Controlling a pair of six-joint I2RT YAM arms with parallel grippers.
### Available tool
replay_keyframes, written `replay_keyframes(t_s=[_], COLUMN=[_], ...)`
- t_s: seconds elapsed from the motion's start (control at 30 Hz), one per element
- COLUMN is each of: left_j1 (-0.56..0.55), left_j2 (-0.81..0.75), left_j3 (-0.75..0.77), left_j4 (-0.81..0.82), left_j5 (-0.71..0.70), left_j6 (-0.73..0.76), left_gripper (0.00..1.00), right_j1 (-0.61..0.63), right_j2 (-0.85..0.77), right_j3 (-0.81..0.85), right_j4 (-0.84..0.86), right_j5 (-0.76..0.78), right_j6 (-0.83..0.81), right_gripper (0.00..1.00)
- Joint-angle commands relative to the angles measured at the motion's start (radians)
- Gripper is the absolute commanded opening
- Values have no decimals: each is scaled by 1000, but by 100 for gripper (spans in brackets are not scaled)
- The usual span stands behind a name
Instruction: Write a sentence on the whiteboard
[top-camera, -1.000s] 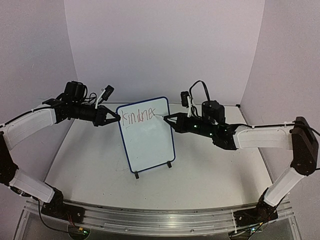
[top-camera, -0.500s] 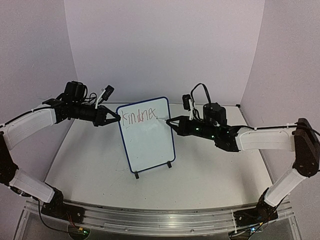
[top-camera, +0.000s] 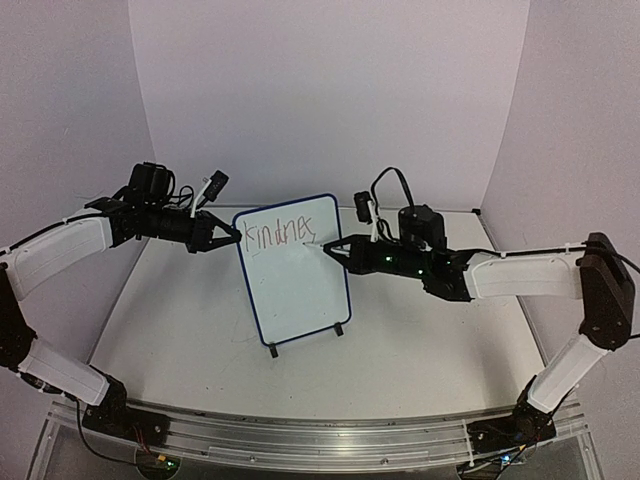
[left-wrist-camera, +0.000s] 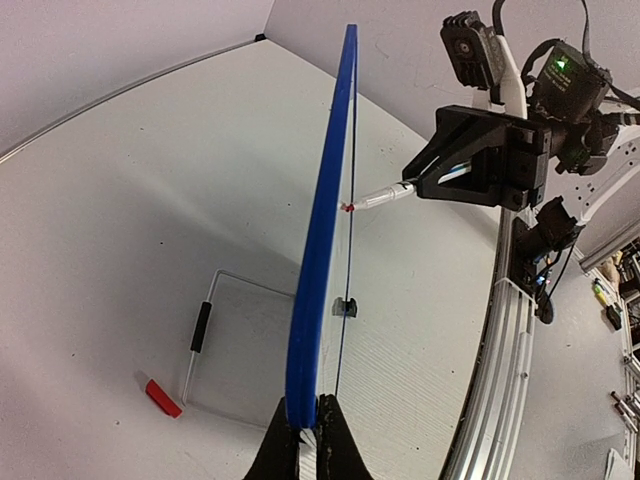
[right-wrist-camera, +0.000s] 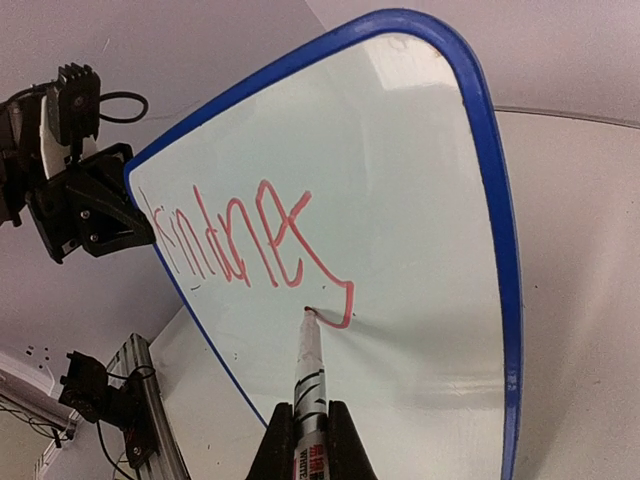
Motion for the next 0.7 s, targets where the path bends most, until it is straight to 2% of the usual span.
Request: replay_keyframes(t_s=[0.0, 0.27, 0.4, 0.67], left_j1=[-21, -22, -21, -22], left_j2=[32, 34, 36, 38], left_j3=[5, 7, 7, 6], left_j4=[-79, -80, -80, -82], left_j5=[-50, -49, -50, -52], left_j6=[53, 54, 54, 56], left_gripper=[0, 0, 0, 0], right_j1=[-1, -2, -13, -20], right_j2=[-17, -133, -132, -98], right_j3=[27, -33, -40, -11], right_j4=[92, 89, 73, 68], right_j5=[-11, 108, 159, 159], right_j6=[35, -5, -12, -14], right_gripper=[0, 0, 0, 0])
